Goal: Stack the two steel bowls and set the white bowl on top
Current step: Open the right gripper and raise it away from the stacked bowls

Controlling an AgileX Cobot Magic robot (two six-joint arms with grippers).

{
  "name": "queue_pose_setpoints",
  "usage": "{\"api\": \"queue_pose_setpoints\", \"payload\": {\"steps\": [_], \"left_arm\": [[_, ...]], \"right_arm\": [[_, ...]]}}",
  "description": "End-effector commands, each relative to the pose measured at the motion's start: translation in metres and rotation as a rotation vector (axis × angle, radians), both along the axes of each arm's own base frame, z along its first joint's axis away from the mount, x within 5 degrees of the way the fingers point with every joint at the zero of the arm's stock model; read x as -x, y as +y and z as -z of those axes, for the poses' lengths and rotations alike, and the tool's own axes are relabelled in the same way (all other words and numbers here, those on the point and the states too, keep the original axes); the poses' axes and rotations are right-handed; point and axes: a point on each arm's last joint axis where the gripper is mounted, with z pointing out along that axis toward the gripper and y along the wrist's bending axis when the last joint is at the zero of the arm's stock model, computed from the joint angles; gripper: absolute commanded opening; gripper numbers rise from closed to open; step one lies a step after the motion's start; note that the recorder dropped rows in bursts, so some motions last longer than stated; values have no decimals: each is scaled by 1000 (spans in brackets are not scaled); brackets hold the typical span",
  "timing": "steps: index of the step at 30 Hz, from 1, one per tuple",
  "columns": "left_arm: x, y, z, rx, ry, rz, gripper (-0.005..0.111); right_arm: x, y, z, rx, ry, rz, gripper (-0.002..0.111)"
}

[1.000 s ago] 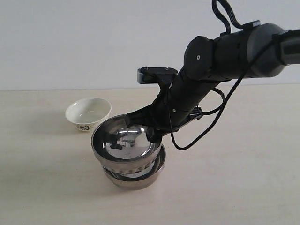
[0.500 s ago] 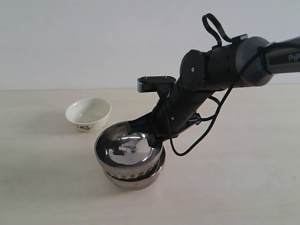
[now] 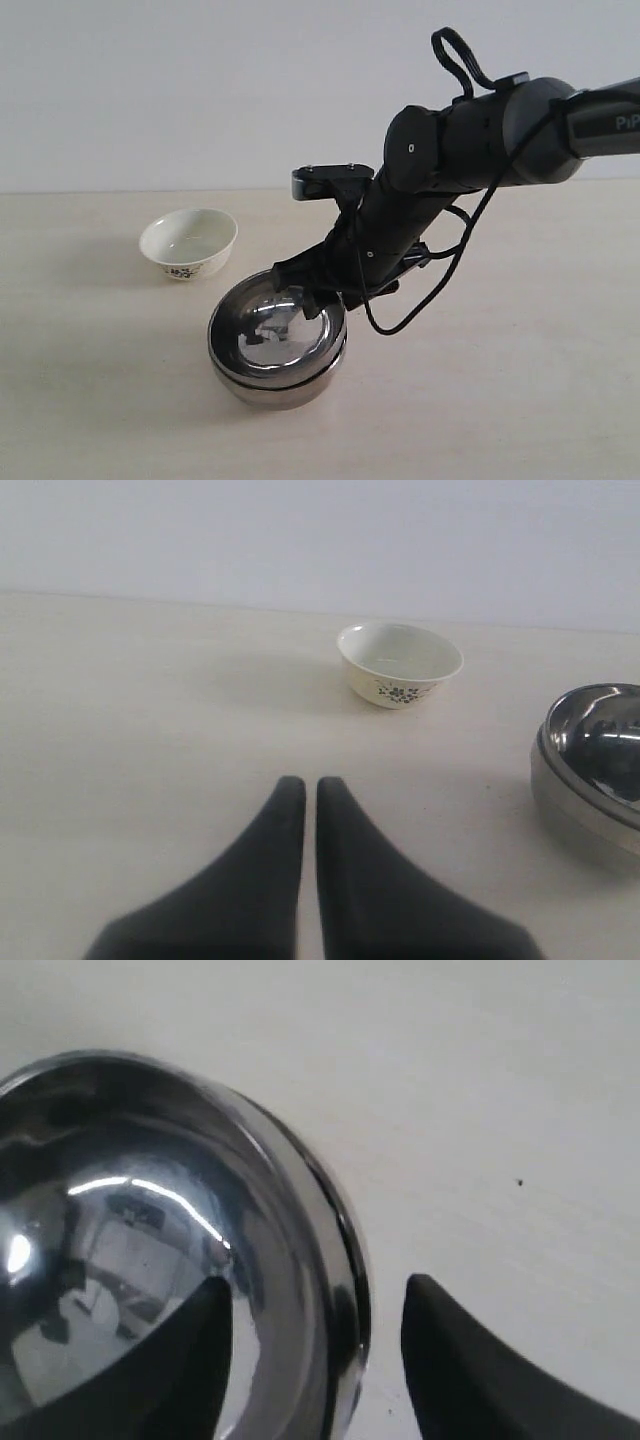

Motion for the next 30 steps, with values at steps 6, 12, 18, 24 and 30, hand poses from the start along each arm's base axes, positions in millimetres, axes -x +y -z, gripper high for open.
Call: {"api": "queue_pose_setpoints", "payload": {"steps": [6, 12, 18, 24, 30], "left_arm": [[0, 0, 1, -1, -2, -3, 4], [0, 0, 1, -1, -2, -3, 4], [0, 0, 1, -1, -2, -3, 4], [0, 0, 1, -1, -2, -3, 4], [0, 0, 1, -1, -2, -3, 4]], "right_arm": [[1, -5, -2, 58, -16, -46, 36], [1, -5, -2, 70, -23, -53, 0], [1, -6, -2, 74, -19, -55, 0], [1, -5, -2, 65, -10, -36, 6], [2, -5, -1, 66, -2, -33, 41]]}}
